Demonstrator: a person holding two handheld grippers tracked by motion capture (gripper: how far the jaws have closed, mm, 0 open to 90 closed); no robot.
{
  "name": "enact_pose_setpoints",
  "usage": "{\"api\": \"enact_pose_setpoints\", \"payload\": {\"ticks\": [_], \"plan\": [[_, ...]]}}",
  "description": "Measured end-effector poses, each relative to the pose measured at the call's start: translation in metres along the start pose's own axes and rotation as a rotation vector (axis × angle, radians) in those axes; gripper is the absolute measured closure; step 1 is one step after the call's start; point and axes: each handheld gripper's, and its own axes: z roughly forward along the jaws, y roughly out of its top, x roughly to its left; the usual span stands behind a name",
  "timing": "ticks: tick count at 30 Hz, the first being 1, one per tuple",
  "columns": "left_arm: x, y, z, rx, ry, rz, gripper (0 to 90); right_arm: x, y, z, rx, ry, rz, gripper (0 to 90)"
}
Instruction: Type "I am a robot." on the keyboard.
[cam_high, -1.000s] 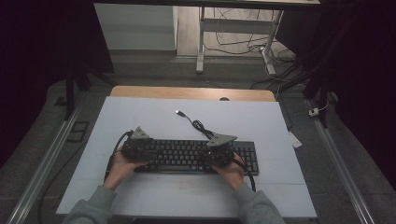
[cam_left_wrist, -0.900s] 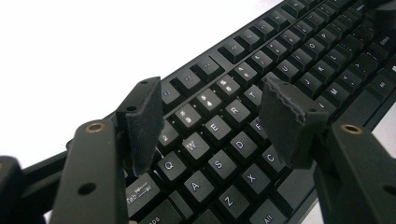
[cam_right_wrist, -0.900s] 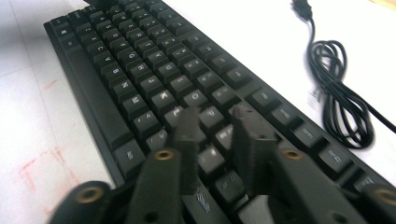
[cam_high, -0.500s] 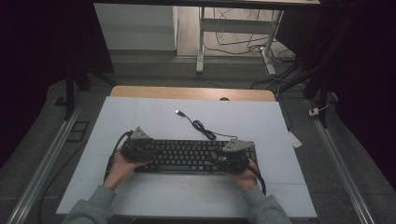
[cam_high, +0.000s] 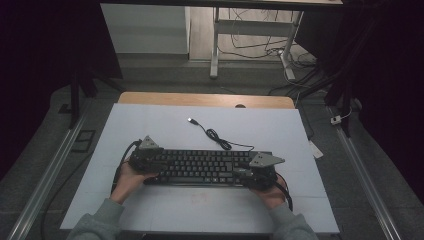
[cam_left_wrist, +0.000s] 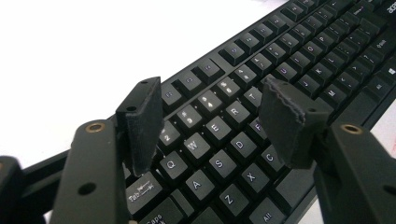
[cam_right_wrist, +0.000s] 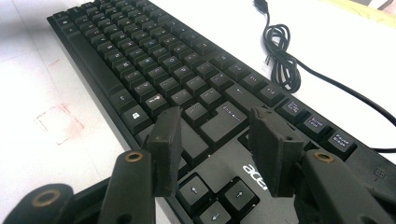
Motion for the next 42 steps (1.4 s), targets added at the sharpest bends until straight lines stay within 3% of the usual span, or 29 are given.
{"api": "enact_pose_setpoints", "payload": {"ticks": [6,13,19,29,42], "plan": [[-0.008,0.003,0.002,-0.001,-0.023,0.02,40.6,0.001,0.0,0.002,0.005,0.003,-0.009,54.4],[-0.017,0.005,0.005,-0.007,-0.082,0.034,45.1,0.001,0.0,0.004,0.018,0.003,-0.01,54.1],[-0.025,0.007,0.007,-0.004,-0.125,0.063,59.3,0.001,-0.001,0.005,0.027,0.001,-0.015,53.7],[-0.035,0.008,0.012,0.024,-0.16,0.104,88.6,0.001,-0.001,0.006,0.036,-0.007,-0.023,53.3],[-0.046,0.007,0.027,0.071,-0.17,0.129,88.8,0.001,-0.002,0.007,0.041,-0.005,-0.021,53.0]]}}
